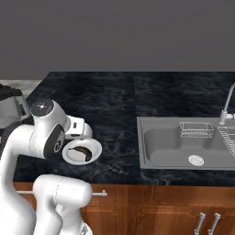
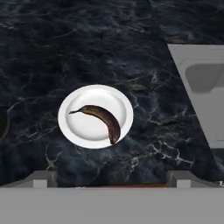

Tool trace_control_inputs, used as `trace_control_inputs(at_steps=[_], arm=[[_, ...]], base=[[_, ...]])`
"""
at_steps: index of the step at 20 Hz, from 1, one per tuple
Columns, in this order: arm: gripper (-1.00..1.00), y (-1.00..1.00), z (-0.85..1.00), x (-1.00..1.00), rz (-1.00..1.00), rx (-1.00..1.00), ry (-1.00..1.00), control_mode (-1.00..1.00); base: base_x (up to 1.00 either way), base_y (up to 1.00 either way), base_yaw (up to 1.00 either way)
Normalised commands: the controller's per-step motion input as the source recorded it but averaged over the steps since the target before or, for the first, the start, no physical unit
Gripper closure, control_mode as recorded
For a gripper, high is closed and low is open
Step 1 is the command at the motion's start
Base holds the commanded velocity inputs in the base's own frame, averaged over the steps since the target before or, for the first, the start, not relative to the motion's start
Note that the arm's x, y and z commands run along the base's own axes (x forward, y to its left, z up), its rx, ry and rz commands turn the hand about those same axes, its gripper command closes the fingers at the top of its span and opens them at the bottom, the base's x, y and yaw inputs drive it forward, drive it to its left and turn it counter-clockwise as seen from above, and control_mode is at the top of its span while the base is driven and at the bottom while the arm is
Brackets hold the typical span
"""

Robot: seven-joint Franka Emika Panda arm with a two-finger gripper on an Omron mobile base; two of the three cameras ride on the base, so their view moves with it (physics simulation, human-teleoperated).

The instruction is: Pick the peach and banana from the fridge and place them on the plate next to the blender to make a fruit smoothie.

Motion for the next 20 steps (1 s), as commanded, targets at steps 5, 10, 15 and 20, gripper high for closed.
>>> trace_control_inputs(at_steps=[5, 10, 15, 20], arm=[[-1.00, -0.08, 0.22, -0.47, 0.00, 0.00, -0.18, 1.00], [-1.00, 0.00, 0.00, 0.00, 0.00, 0.00, 0.00, 1.00], [-1.00, 0.00, 0.00, 0.00, 0.00, 0.00, 0.00, 1.00], [-1.00, 0.00, 0.00, 0.00, 0.00, 0.00, 0.00, 1.00]], base=[[-0.38, -0.05, 0.10], [-0.82, 0.00, 0.75], [-0.07, 0.29, 0.98], [-0.01, 0.94, 0.81]])
